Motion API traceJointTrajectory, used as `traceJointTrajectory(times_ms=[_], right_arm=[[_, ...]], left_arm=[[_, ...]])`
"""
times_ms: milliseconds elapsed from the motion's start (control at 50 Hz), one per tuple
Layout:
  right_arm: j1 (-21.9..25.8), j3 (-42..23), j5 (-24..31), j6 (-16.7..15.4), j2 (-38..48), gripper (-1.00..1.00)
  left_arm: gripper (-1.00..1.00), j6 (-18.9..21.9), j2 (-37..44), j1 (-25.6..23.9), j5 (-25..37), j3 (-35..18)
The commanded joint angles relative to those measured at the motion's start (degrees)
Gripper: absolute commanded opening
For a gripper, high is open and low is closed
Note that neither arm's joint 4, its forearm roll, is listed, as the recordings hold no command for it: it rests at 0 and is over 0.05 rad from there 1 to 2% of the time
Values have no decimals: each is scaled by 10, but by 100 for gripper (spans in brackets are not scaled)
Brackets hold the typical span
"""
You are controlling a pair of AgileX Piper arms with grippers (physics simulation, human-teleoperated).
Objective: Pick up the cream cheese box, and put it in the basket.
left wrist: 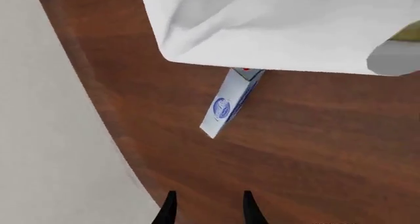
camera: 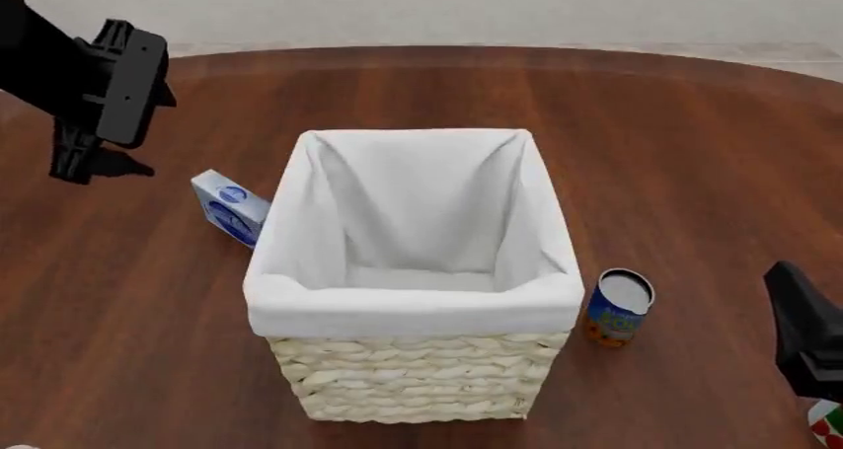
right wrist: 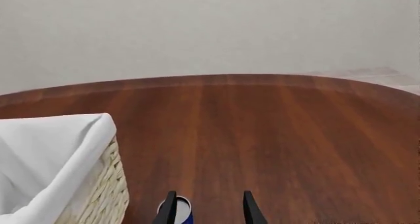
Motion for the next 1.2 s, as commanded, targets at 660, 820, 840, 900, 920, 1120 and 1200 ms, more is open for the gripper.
traceJointTrajectory(times_ms=[660, 820, 840, 900, 920, 1120, 1200], right_arm=[[-2, 0, -12, -3, 22, 100], [1, 0, -13, -4, 24, 100], [1, 0, -13, -4, 24, 100], [1, 0, -13, -4, 25, 100], [1, 0, -14, -5, 25, 100], [3, 0, -18, -7, 33, 100], [3, 0, -20, -8, 37, 100]], left_arm=[[100, 197, 71, -33, -321, 143], [100, 215, 82, -19, -338, 166], [100, 215, 86, -15, -341, 166], [100, 222, 92, -11, -359, 177], [100, 226, 98, -10, -373, 179], [100, 200, 119, -37, -416, 203], [100, 197, 128, -38, -425, 212]])
